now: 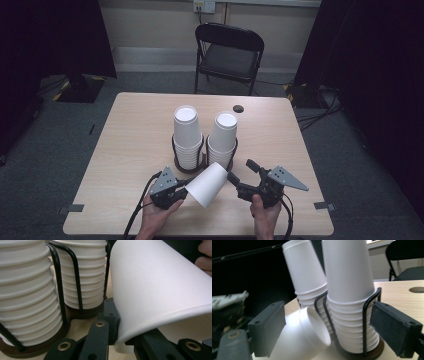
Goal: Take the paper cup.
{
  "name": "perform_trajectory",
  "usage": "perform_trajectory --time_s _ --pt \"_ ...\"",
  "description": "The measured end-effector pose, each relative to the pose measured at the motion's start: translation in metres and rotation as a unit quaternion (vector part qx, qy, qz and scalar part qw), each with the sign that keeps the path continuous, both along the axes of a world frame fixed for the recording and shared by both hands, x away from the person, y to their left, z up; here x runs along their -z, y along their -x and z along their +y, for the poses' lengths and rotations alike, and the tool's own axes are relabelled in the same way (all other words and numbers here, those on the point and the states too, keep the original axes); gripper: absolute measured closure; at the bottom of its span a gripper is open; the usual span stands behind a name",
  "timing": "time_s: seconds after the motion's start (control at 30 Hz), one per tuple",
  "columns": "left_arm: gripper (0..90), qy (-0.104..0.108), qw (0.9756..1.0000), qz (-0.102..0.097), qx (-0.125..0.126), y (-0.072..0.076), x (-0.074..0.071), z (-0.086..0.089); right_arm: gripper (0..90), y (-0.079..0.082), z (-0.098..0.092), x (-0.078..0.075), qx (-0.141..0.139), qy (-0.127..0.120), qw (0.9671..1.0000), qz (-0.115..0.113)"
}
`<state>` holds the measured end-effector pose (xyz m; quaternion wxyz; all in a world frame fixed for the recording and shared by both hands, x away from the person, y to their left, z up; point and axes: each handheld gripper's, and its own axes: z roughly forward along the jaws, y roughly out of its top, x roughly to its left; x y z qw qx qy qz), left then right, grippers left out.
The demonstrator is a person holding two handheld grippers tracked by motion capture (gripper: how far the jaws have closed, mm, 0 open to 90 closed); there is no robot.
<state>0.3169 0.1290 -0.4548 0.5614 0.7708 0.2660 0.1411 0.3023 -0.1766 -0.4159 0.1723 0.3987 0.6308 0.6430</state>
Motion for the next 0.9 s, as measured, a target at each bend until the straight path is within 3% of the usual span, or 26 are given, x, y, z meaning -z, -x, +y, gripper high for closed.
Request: perform_trajectory --time_s 0.1,0.13,0.3,0.4,0.47,0.5,0.53,0.6,0.63,0.67,0.7,0.77,0.9 --pt "85.1 -0.006 0.9999 0.007 0.007 -0.001 -0.002 0.0 12.6 0.002 -0.001 0.003 -0.005 -0.002 1.0 0.002" --pt "85.1 -0.009 0.9996 0.014 0.022 -0.003 -0.004 0.0 12.6 0.004 -0.002 0.006 -0.013 0.006 0.9999 0.0" --pt "85.2 -0.054 0.9973 0.034 0.038 -0.009 -0.01 -0.006 12.6 0.008 -0.004 0.013 -0.027 0.014 0.9995 -0.002" --pt "85.1 -0.068 0.9965 0.034 0.036 -0.011 -0.012 -0.007 12.8 0.01 -0.004 0.015 -0.03 0.016 0.9994 0.0" --pt "85.1 -0.092 0.9942 0.04 0.039 -0.013 -0.015 -0.009 13.2 0.013 -0.004 0.019 -0.033 0.035 0.9988 -0.008" --pt "85.0 -0.092 0.9942 0.04 0.039 -0.013 -0.015 -0.009 13.2 0.013 -0.004 0.019 -0.033 0.035 0.9988 -0.008" --pt "85.0 -0.11 0.992 0.044 0.044 -0.014 -0.017 -0.01 13.2 0.014 -0.003 0.021 -0.04 0.059 0.9974 -0.012" --pt "85.0 -0.127 0.9896 0.051 0.046 -0.016 -0.019 -0.012 13.2 0.014 -0.002 0.023 -0.053 0.074 0.9957 -0.015" --pt "85.0 -0.127 0.9896 0.051 0.046 -0.016 -0.019 -0.012 13.2 0.014 -0.002 0.023 -0.053 0.074 0.9957 -0.015" --pt "85.0 -0.138 0.9874 0.06 0.048 -0.018 -0.021 -0.013 13.2 0.016 0.0 0.025 -0.063 0.092 0.9935 -0.022" --pt "85.0 -0.138 0.9874 0.06 0.048 -0.018 -0.021 -0.013 13.2 0.016 0.0 0.025 -0.063 0.092 0.9935 -0.022" --pt "85.0 -0.154 0.984 0.073 0.051 -0.02 -0.024 -0.015 13.2 0.019 0.002 0.026 -0.076 0.119 0.9894 -0.035" --pt "84.9 -0.158 0.9823 0.084 0.055 -0.022 -0.028 -0.015 13.0 0.021 0.002 0.029 -0.097 0.142 0.9841 -0.045"
